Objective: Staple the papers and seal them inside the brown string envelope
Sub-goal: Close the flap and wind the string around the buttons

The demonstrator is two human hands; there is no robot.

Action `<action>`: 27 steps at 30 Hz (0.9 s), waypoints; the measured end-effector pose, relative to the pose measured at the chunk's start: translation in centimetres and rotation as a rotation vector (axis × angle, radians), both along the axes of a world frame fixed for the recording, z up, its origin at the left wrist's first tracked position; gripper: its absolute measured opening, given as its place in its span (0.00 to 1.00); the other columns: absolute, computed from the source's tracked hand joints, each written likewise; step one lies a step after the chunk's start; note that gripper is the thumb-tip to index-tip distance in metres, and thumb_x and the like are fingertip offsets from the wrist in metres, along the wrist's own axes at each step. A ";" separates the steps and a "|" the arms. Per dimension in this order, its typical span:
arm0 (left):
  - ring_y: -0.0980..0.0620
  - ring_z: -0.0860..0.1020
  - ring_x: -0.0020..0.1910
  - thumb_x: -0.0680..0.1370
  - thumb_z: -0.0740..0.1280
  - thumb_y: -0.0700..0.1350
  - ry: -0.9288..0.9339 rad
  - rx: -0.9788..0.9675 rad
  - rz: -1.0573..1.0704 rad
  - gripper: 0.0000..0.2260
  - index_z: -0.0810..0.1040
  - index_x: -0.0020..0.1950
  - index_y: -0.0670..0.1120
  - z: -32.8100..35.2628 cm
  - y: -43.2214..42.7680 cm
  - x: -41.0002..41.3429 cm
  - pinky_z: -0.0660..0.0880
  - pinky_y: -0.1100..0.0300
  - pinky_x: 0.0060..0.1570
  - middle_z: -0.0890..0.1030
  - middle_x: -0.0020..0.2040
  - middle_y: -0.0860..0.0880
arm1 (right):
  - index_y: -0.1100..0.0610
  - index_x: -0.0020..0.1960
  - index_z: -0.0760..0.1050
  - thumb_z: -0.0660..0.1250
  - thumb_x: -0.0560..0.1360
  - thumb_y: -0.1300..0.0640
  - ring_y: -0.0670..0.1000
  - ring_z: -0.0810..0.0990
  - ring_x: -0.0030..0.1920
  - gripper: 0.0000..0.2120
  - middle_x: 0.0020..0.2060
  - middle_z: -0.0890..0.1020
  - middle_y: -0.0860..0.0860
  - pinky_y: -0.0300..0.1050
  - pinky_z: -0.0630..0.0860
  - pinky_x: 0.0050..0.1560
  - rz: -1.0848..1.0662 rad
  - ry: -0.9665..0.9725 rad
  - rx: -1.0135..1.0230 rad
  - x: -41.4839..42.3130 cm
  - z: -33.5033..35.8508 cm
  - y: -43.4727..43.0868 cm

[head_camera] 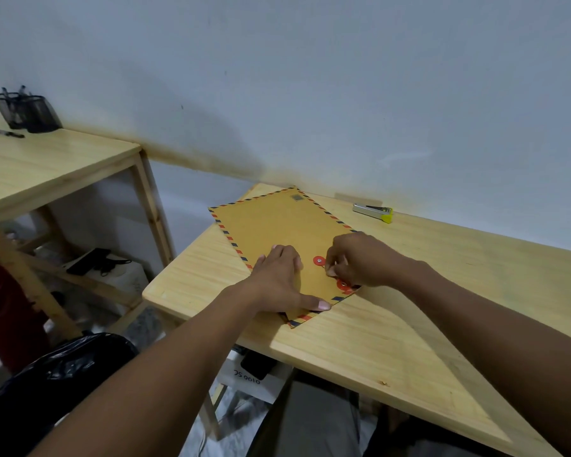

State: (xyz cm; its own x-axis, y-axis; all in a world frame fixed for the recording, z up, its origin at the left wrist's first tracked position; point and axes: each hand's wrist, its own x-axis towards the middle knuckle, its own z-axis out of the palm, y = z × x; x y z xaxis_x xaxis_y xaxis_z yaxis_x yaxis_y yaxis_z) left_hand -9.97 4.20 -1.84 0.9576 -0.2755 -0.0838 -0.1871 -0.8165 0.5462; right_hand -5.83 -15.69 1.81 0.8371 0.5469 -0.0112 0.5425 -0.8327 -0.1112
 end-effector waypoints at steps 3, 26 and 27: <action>0.48 0.65 0.69 0.65 0.75 0.70 -0.039 0.032 -0.033 0.35 0.68 0.60 0.50 -0.4 0.2 0.1 0.58 0.44 0.75 0.68 0.60 0.53 | 0.50 0.54 0.83 0.72 0.75 0.49 0.47 0.77 0.45 0.10 0.44 0.82 0.47 0.45 0.74 0.45 -0.133 0.013 0.209 1.1 -0.5 -1.6; 0.48 0.83 0.35 0.71 0.75 0.44 -0.826 0.458 -0.561 0.20 0.73 0.61 0.47 -1.0 1.9 -8.0 0.77 0.57 0.24 0.85 0.48 0.47 | 0.48 0.56 0.77 0.61 0.82 0.51 0.47 0.79 0.47 0.07 0.49 0.83 0.46 0.44 0.76 0.52 0.053 -0.455 -0.042 -11.0 -3.7 -7.5; 0.47 0.83 0.34 0.70 0.77 0.42 -0.840 0.444 -0.558 0.25 0.71 0.64 0.47 -0.8 2.2 -7.9 0.78 0.56 0.25 0.85 0.48 0.46 | 0.47 0.55 0.77 0.62 0.82 0.51 0.46 0.78 0.46 0.06 0.49 0.83 0.46 0.43 0.75 0.51 0.043 -0.463 -0.020 -11.2 -3.5 -7.5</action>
